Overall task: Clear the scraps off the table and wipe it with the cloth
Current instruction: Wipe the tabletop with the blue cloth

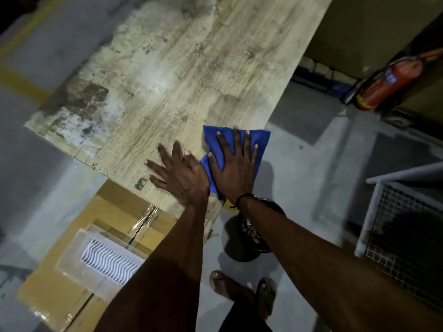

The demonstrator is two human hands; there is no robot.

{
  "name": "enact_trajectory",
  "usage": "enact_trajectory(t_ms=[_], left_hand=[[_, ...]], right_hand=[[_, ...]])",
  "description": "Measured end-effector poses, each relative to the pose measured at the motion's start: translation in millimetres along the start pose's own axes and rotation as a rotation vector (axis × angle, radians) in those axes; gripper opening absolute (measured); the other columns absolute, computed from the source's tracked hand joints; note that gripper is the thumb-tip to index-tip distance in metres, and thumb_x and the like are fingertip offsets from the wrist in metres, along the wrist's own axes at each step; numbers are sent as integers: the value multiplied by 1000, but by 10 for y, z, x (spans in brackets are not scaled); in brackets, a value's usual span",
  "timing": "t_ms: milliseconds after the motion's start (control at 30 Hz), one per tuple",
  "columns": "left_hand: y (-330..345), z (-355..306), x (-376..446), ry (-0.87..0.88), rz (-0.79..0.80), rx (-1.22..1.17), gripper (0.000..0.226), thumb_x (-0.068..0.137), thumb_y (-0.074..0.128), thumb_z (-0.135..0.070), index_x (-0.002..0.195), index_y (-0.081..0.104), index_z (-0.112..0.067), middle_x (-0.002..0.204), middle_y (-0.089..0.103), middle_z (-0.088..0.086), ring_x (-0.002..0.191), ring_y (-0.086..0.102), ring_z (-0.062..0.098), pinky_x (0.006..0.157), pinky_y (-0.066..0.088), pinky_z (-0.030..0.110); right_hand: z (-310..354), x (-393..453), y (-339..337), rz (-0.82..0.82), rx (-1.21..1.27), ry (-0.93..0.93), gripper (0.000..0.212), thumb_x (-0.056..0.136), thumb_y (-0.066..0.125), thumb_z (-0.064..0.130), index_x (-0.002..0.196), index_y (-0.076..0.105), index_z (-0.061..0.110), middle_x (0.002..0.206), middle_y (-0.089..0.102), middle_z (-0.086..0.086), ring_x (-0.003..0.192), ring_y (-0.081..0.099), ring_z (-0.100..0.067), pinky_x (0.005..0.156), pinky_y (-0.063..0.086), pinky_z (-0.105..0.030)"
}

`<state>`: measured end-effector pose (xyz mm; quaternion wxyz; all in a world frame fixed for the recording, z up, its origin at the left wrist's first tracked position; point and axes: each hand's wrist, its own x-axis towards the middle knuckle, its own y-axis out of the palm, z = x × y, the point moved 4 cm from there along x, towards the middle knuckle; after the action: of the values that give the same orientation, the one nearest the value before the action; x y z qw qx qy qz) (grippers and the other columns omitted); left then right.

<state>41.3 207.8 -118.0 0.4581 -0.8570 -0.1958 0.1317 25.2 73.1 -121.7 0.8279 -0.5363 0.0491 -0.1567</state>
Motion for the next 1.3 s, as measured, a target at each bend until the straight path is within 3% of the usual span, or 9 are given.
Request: enact_trajectory(t_ms=[167,333,533,667,767,900,967,1067,1300], left_hand=[[8,-11,4,17,1,-17,47,107,37,-41,150,55,-37,173,24,-3,162,1,36,125,-3,64],[-3,-7,-22,13,49,65,51,106,35,-39,156,43,-39,176,14,-2,162,-3,37,125,-5,66],[35,-33,-37,53,132,127,52,111,28,-42,163,32,-38,177,6,0,162,-5,36,123,-3,69],[-17,98,-21,295,202,202,63,109,27,-52,167,20,-30,176,4,9,163,2,32,122,2,71],[-131,283,214,558,284,257,71,106,29,-64,168,18,-29,177,5,8,163,4,31,125,4,65],[-102,153,598,831,395,240,66,108,35,-62,166,23,-33,176,10,7,163,5,32,126,5,61],[16,-56,710,931,427,225,61,110,35,-55,166,23,-34,176,12,6,162,7,31,127,7,60],[271,-462,816,1004,524,213,59,111,30,-53,167,21,-34,176,8,5,163,3,31,129,5,57],[730,-1210,955,1112,533,176,55,112,31,-44,164,31,-26,175,17,10,162,8,34,129,8,55]], right_hand=[[0,-130,14,-49,178,57,67,101,31,61,160,39,30,173,21,-6,161,5,-33,127,17,-59],[-13,-302,96,-77,314,148,58,105,45,52,158,41,31,175,12,1,162,-2,-26,123,33,-53],[14,-340,55,-84,453,254,57,106,55,45,159,39,31,175,5,2,162,-7,-22,124,8,-23],[52,-353,27,-135,456,268,60,104,57,44,159,40,26,175,7,-4,162,0,-27,119,-5,-5],[137,-451,45,-161,430,315,67,102,56,49,161,37,23,175,8,-8,162,5,-28,124,-2,-14],[374,-822,118,-157,392,372,73,104,53,55,165,24,27,176,-1,-4,163,-1,-25,120,-9,-8],[471,-983,160,-145,359,397,76,104,52,56,166,19,29,176,-5,-5,162,-4,-26,126,-8,-20],[520,-978,182,-186,324,384,77,105,54,55,166,20,25,175,-3,-10,162,1,-31,131,7,-39],[1,-38,110,-189,379,441,82,102,52,61,167,11,31,175,-3,-12,157,25,-36,117,44,-49]])
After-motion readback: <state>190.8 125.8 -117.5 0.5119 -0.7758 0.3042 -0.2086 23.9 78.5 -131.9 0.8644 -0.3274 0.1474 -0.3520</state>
